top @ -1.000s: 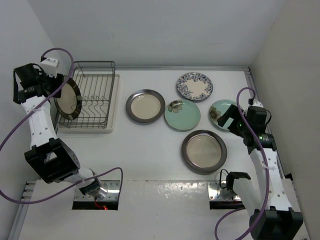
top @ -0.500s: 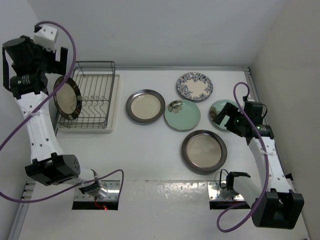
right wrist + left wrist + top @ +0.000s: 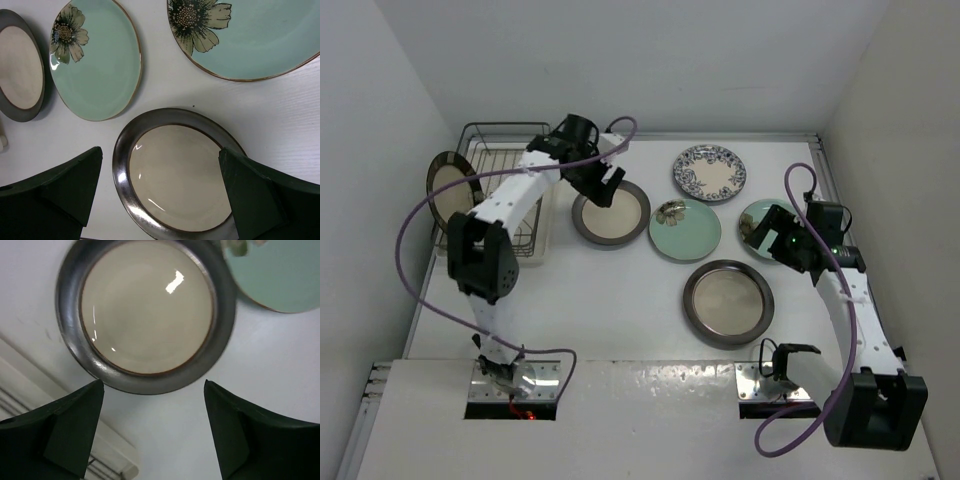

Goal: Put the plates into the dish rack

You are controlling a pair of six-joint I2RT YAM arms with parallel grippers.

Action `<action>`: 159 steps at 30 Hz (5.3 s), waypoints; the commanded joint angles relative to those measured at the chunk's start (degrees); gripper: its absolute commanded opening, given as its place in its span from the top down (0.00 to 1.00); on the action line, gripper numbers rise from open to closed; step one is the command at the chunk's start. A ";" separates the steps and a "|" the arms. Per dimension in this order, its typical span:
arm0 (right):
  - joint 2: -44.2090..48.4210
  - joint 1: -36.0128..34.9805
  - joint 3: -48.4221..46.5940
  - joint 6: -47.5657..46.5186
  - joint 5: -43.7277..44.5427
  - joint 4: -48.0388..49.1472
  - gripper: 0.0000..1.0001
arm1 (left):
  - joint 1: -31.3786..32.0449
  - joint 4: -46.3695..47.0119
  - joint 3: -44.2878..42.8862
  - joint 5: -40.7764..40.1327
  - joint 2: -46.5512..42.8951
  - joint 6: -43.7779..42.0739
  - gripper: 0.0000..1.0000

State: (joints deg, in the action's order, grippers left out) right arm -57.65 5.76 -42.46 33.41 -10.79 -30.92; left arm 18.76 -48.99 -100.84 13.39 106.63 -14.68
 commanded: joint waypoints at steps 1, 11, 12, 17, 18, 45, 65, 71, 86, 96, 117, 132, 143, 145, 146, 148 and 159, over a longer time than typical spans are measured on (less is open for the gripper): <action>1.66 -0.49 -0.88 0.60 0.59 1.83 0.00 | -1.19 5.63 -4.88 -4.67 4.53 8.85 0.14; 5.09 -1.28 1.24 1.31 4.02 -1.77 0.00 | -4.17 13.75 -13.16 -13.73 23.44 14.50 0.10; 5.26 -1.28 1.32 1.31 4.63 -2.30 0.00 | -4.96 13.75 -13.16 -13.74 24.06 14.50 0.10; 6.06 -1.19 3.16 2.89 5.34 -2.31 0.00 | -8.03 14.36 -13.16 -9.97 26.96 15.03 0.09; 6.06 -1.28 3.26 3.59 5.25 -2.39 0.00 | -8.04 13.58 -12.29 -6.74 27.49 15.03 0.09; 9.22 -4.88 0.18 2.45 10.52 -3.27 0.00 | -9.71 8.30 -10.69 14.91 15.91 10.64 1.00; 10.36 -4.88 0.45 2.01 9.12 -1.34 0.00 | -9.18 5.66 -24.75 4.49 -6.34 6.60 1.00; 9.75 -4.88 1.15 1.40 7.90 0.06 0.00 | -11.82 3.29 -28.89 -20.11 -11.87 -1.57 1.00; 2.72 -7.34 -6.32 -0.01 5.51 -2.74 0.00 | -17.70 13.65 -5.26 -40.36 -25.86 -16.95 1.00; 4.38 -11.21 -6.67 2.36 9.91 -5.73 0.00 | -20.52 22.86 5.46 -42.47 -28.32 -20.64 1.00; 8.52 -12.09 -5.18 2.28 12.98 -9.08 0.00 | -23.59 30.89 19.44 -41.95 -29.37 -18.99 1.00; 7.82 -11.91 -3.42 2.80 12.37 -7.93 0.00 | -26.94 29.74 24.46 -42.48 -26.47 -10.28 0.83; 2.72 -11.74 -4.48 8.34 16.85 -11.18 0.00 | -26.94 25.18 17.69 -41.86 -25.86 -9.23 0.31; -0.26 -11.13 -5.00 9.30 18.60 -14.16 0.00 | -25.37 24.04 13.49 -41.34 -25.33 -9.23 0.27; -1.58 -11.12 -5.09 10.09 18.96 -14.78 0.00 | -24.49 22.99 10.78 -41.34 -25.33 -9.23 0.25; -3.60 -9.55 -4.74 11.32 18.43 -15.23 0.00 | -21.25 22.28 8.48 -41.34 -25.33 -9.23 0.21; -3.70 -2.24 7.64 16.60 16.05 -11.27 0.00 | -4.37 4.21 -4.28 -17.13 -22.87 -6.59 0.17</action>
State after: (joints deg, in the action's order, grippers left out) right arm -62.46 3.99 -36.07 48.12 3.40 -43.66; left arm 10.00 -34.96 -103.55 -18.61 82.30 -23.40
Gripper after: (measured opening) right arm 0.995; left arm 0.830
